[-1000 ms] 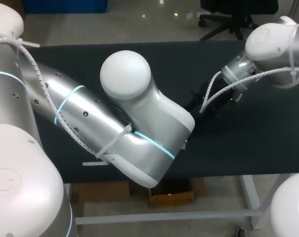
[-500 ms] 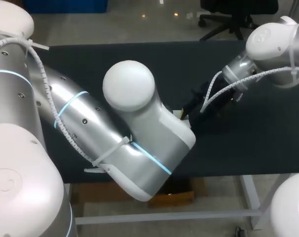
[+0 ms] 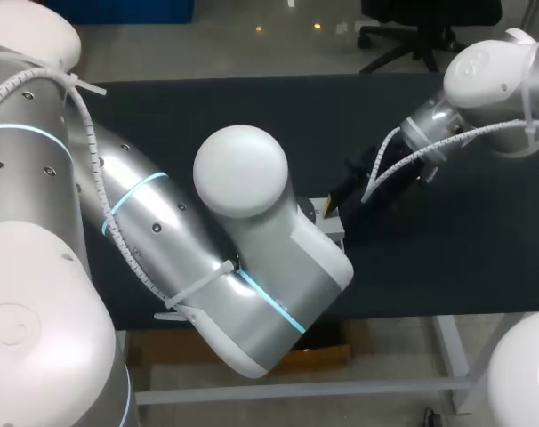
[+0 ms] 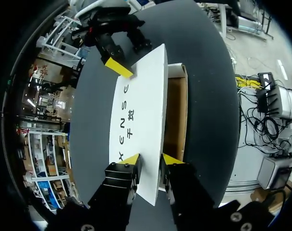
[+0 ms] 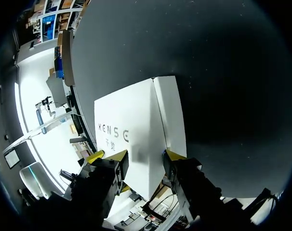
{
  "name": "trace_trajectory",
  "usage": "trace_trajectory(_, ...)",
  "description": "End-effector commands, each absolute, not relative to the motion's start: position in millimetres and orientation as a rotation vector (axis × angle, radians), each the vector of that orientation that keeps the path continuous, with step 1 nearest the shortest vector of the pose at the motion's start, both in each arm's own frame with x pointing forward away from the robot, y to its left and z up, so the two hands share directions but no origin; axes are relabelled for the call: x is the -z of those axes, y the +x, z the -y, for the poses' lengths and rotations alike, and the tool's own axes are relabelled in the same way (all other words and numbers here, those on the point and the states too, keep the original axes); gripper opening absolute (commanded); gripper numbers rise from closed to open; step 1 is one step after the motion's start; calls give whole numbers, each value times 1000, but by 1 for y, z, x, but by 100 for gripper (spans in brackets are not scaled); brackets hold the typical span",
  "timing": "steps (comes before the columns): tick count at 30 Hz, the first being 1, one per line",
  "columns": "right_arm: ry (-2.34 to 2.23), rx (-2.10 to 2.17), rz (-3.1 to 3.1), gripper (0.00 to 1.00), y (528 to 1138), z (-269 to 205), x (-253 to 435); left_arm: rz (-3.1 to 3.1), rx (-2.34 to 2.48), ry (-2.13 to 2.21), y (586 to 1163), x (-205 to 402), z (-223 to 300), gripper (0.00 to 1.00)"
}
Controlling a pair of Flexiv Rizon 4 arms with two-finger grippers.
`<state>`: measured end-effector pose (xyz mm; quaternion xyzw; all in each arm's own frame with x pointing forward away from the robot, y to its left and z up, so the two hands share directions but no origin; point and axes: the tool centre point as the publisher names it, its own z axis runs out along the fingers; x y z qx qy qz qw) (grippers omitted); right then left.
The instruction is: Assemble the packaging by folding the flat box into shape, placing the metal phone stand inside, and closing the box properly
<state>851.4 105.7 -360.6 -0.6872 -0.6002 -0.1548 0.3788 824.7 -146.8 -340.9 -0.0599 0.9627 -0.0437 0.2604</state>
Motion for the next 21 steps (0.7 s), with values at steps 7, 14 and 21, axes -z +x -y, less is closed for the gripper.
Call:
trace_trajectory(7, -1747, 391, 1535, 45, 851, -107, 360, -2583, 94, -180, 825, 343, 150, 25)
trace_trajectory(14, -1742, 389, 1538, 44, 850, -109, 361, -2571, 88, -182, 828, 345, 146, 27)
trace_trajectory(21, -1750, 391, 1536, 44, 849, -108, 361, -2565, 93, -186, 831, 352, 143, 28)
